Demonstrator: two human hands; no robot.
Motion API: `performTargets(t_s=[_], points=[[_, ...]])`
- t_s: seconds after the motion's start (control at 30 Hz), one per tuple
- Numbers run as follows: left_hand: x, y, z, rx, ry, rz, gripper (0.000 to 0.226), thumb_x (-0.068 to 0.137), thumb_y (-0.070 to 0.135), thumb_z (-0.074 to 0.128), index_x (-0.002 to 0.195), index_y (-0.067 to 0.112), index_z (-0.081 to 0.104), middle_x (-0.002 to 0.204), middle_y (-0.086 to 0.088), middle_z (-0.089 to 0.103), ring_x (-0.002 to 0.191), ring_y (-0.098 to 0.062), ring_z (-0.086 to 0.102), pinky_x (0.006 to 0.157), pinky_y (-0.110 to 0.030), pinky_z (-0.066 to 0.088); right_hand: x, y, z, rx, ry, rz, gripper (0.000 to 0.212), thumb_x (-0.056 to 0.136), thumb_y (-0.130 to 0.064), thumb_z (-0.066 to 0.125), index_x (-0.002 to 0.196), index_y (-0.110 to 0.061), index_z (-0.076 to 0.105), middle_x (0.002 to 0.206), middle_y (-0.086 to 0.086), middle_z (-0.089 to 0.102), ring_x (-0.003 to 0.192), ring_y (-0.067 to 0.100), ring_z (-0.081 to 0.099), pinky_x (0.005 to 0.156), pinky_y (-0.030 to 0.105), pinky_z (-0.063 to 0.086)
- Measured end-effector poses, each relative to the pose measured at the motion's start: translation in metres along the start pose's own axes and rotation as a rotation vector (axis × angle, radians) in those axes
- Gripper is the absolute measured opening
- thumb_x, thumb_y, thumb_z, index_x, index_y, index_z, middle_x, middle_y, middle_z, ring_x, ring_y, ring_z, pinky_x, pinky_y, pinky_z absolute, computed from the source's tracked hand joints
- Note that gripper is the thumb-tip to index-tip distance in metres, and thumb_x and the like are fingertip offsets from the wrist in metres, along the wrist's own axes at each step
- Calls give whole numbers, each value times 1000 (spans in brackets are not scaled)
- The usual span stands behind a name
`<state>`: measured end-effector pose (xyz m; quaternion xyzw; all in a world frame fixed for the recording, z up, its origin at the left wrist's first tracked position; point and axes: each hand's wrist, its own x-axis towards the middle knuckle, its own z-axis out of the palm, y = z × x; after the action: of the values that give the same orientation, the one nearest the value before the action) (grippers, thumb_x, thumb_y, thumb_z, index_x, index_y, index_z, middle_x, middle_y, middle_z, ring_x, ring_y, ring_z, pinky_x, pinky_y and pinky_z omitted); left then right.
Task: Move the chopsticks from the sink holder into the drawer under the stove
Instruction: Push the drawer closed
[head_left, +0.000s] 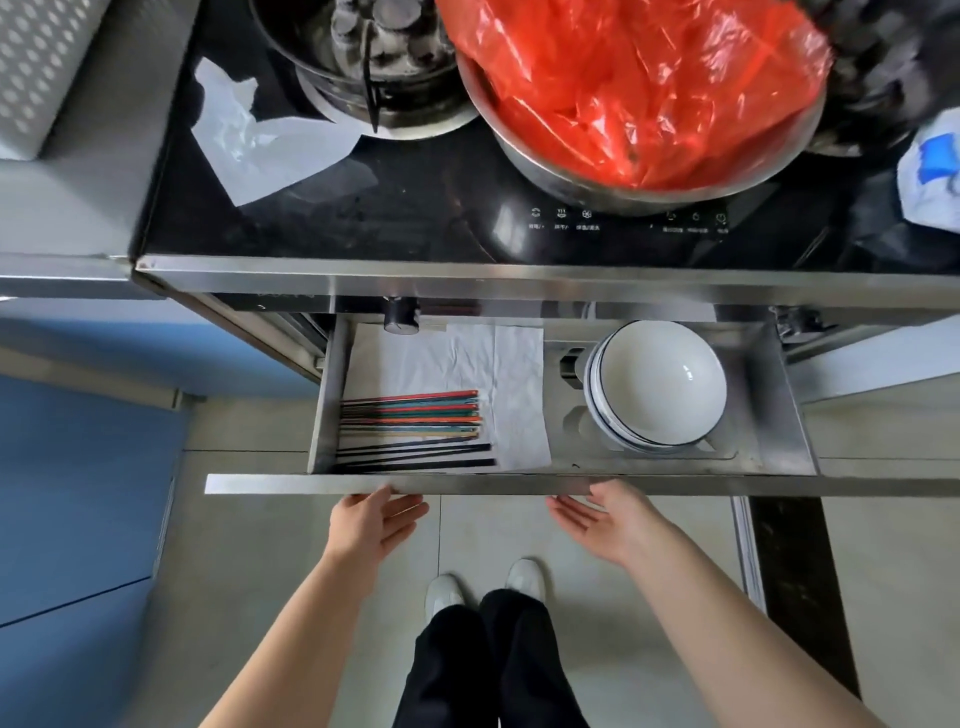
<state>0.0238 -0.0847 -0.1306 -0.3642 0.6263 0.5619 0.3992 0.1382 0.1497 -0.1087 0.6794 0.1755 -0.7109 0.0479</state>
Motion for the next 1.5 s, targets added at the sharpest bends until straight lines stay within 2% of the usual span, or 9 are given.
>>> performTargets(t_s=[0.1, 0.2, 0.33, 0.5, 0.7, 0.9, 1.13, 1.3, 1.5], points=[[2, 1, -1, -16, -26, 6, 15, 104, 14, 45, 94, 7, 54, 74, -11, 78, 66, -22, 77, 71, -38, 55, 7, -3, -1, -15, 9, 24, 17, 100, -5, 29, 97, 1, 45, 126, 33, 52, 111, 42, 57, 82, 46, 49], [4, 8, 2, -7, -40, 13, 16, 104, 14, 44, 94, 8, 55, 71, -9, 79, 67, -21, 77, 67, -36, 57, 9, -8, -2, -28, -39, 27, 21, 100, -5, 29, 110, -1, 48, 125, 33, 54, 104, 40, 59, 82, 44, 49], [8, 25, 11, -20, -62, 28, 18, 104, 14, 43, 94, 8, 57, 71, -10, 78, 68, -21, 77, 54, -28, 61, 13, -23, 4, -66, -80, 16, 19, 101, -4, 31, 92, -1, 48, 127, 33, 53, 113, 41, 56, 91, 46, 47], [21, 47, 23, 4, -80, 49, 21, 105, 13, 41, 95, 7, 58, 69, -9, 78, 67, -19, 76, 62, -32, 60, 19, -44, 19, -136, -76, -22, 23, 101, -5, 33, 82, -2, 45, 126, 31, 52, 121, 41, 52, 102, 47, 42], [37, 76, 36, 33, -109, 79, 20, 104, 13, 44, 95, 4, 59, 69, -9, 78, 63, -17, 76, 53, -25, 62, 25, -73, 35, -340, -15, -80, 20, 99, -16, 44, 85, -2, 47, 91, 18, 56, 74, 31, 58, 82, 37, 49], [54, 108, 48, 136, -133, 123, 20, 102, 13, 48, 91, 5, 61, 80, -7, 77, 66, -17, 76, 66, -31, 58, 33, -97, 57, -466, 3, -149, 23, 99, -24, 45, 89, -4, 49, 82, 14, 54, 71, 28, 57, 69, 34, 53], [65, 127, 61, 157, -173, 198, 13, 98, 7, 53, 92, 7, 65, 84, -2, 78, 73, -15, 77, 68, -28, 57, 38, -123, 75, -470, -55, -153, 30, 93, -33, 56, 102, -5, 51, 91, 15, 56, 77, 32, 59, 77, 37, 53], [70, 138, 59, 214, -262, 188, 20, 90, -6, 56, 97, 5, 72, 95, 0, 79, 86, -14, 76, 73, -26, 58, 41, -131, 80, -531, -114, -169, 30, 88, -20, 61, 115, -9, 55, 110, 12, 59, 89, 32, 60, 65, 33, 52], [76, 150, 61, 211, -299, 183, 26, 91, -12, 49, 98, 2, 71, 102, -4, 77, 91, -15, 74, 81, -28, 55, 41, -139, 87, -592, -119, -203, 16, 82, -6, 60, 97, -10, 58, 103, 9, 59, 83, 29, 62, 60, 29, 48]])
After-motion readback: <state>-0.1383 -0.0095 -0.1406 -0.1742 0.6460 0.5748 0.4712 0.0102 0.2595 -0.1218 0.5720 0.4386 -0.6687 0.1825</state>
